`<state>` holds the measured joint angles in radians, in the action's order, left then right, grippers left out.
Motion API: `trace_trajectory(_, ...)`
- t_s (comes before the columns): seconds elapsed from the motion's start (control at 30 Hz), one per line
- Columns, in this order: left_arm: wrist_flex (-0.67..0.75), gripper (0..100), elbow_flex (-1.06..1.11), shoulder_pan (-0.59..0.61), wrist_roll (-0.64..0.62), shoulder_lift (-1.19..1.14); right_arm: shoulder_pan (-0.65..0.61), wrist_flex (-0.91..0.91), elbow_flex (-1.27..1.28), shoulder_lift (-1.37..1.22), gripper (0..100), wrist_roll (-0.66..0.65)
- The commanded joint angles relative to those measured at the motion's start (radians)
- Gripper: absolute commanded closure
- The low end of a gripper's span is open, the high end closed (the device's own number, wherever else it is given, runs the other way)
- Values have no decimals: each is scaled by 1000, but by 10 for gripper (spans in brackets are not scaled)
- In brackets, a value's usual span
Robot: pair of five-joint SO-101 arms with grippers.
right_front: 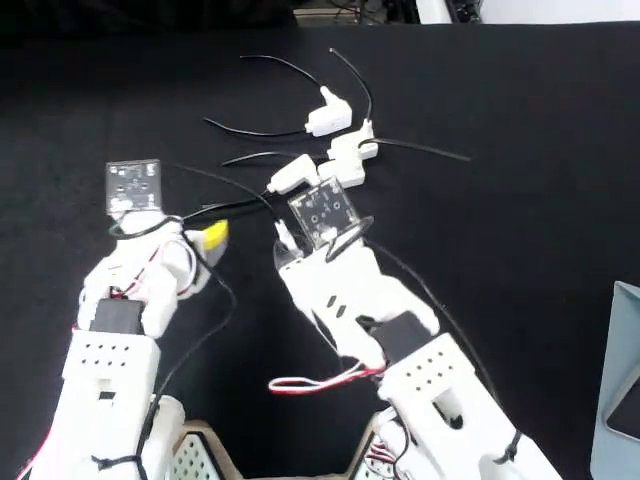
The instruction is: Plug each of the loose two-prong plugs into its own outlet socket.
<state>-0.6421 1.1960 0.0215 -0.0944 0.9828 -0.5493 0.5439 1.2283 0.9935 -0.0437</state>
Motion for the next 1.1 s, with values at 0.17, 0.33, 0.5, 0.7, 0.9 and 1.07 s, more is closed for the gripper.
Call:
trace_trajectory(0.17, 11, 722, -48, -143, -12, 18, -129, -25, 84, 140, 987, 11)
trace_trajectory(0.33, -52, 722, -70, -160, -12, 41, -129, -26, 90, 143, 987, 12)
trace_trajectory(0.5, -158, 722, -61, -226, -9, 181, -130, -28, 87, 108, 987, 12)
trace_trajectory(0.7, -164, 721, 35, -242, -3, 379, -130, -46, 90, 71, 987, 12)
trace_trajectory(0.9, -164, 722, 102, -249, 44, 503, -130, -41, 88, 68, 987, 12)
trace_trajectory(1.07, -147, 722, 111, -127, 38, 505, -132, -40, 88, 68, 987, 12)
